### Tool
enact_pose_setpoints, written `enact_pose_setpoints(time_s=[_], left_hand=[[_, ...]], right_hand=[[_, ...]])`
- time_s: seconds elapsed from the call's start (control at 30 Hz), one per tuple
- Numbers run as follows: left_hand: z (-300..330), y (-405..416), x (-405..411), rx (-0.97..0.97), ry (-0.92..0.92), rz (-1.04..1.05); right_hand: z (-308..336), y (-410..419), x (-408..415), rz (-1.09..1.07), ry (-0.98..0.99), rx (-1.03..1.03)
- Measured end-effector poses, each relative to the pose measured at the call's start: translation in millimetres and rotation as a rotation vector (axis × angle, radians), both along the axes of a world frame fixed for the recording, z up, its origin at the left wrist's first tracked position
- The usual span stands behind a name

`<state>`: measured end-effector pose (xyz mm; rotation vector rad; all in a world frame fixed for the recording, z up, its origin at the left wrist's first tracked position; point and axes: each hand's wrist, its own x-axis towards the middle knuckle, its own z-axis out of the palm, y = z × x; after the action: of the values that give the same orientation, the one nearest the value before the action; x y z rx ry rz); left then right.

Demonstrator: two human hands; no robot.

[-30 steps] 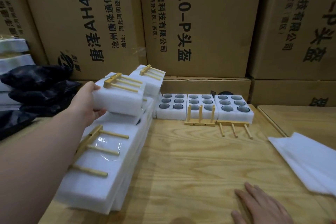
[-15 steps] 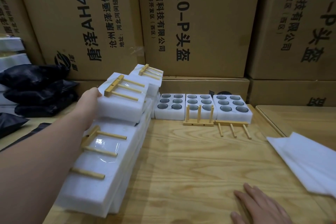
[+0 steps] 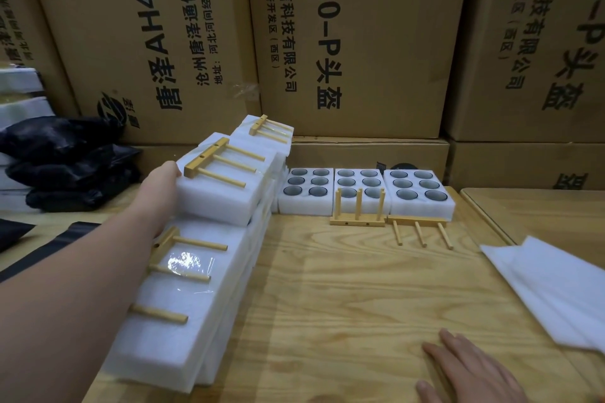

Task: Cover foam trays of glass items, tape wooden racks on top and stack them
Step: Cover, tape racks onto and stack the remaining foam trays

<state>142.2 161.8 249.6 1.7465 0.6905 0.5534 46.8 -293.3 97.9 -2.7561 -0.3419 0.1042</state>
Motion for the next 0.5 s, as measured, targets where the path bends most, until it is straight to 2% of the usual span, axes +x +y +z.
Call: enact_pose_setpoints(time_s=[0.27,0.33,0.4,0.43,0.5], left_hand=[[-3,7,-1,0.172,-0.059,-0.055],[3,1,-8,0.137,-0.095,0.003],[19,-14,-15,0.227,-0.135,0.166],[30,-25,-18,0.313,-0.205,0.234],[55,-64,-29,0.476,-0.481,0.239]], right_hand=[[-10,-1,-3,-0.035,-0.042,-0.037],[-11,-2,-4,-0.044,-0.056,-0.035],[-10,-1,-6,-0.051,-0.074,-0.030],[-11,-1,-7,-0.058,-0.085,-0.028],[-12,-1,-12,-0.071,-0.113,-0.033]])
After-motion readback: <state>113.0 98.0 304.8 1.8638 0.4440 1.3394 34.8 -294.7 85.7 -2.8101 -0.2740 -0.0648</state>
